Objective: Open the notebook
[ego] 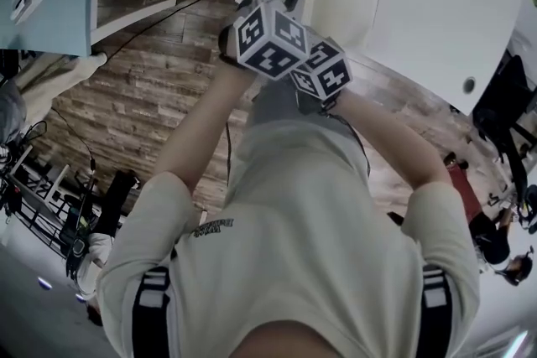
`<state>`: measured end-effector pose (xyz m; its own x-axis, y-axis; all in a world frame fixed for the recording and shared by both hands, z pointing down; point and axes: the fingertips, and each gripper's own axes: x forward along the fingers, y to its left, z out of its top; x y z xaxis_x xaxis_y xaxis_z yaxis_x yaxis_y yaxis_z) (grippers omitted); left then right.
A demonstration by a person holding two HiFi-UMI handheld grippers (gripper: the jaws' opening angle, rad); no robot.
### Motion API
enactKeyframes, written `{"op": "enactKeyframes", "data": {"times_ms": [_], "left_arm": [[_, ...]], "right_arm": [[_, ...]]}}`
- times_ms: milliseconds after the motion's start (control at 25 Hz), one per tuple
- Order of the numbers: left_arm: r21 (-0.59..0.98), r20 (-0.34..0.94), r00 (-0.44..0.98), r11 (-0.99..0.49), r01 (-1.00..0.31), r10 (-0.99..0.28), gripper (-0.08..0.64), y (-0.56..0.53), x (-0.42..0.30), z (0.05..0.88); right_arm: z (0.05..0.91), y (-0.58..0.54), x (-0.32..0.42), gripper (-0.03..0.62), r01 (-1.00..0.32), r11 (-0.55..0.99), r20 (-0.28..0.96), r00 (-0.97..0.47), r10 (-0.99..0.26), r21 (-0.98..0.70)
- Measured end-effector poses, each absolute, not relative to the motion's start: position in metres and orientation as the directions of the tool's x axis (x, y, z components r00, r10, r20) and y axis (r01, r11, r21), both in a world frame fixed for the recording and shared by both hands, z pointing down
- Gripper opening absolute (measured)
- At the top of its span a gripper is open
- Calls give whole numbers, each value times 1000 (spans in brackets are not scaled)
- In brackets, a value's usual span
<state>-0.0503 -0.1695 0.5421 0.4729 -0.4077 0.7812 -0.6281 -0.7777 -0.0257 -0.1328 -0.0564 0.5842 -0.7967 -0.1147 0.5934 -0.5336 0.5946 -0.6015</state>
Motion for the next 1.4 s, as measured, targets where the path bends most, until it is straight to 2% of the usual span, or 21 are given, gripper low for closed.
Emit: {"op": "enactKeyframes", "data": {"times_ms": [400,720,800,880,960,1080,1400], "left_arm": [[5,851,371,-701,-714,-371,2,-153,-122,586],[30,862,363,-679,-733,-354,2,-144,-128,603],[34,859,365,-673,-739,-358,2,-144,-129,605],[38,858,368,-669,-743,-360,2,-144,-129,606],[41,857,370,-667,-744,-360,2,-144,-128,607],[42,854,373,-666,-745,-364,2,-144,-128,608],[41,841,376,-648,-761,-389,2,-145,-130,608]], "right_arm": [[552,-55,-104,155,-528,556,549,-823,-146,-642],[556,-93,-52,155,-656,515,606,-740,-292,-553],[565,-102,-39,109,-702,481,634,-700,-329,-525],[576,-107,-27,90,-742,443,661,-661,-356,-503],[586,-109,-18,37,-771,414,685,-628,-369,-483],[597,-107,-11,10,-793,394,708,-600,-373,-465],[602,-109,-11,3,-803,390,718,-585,-377,-449]]}}
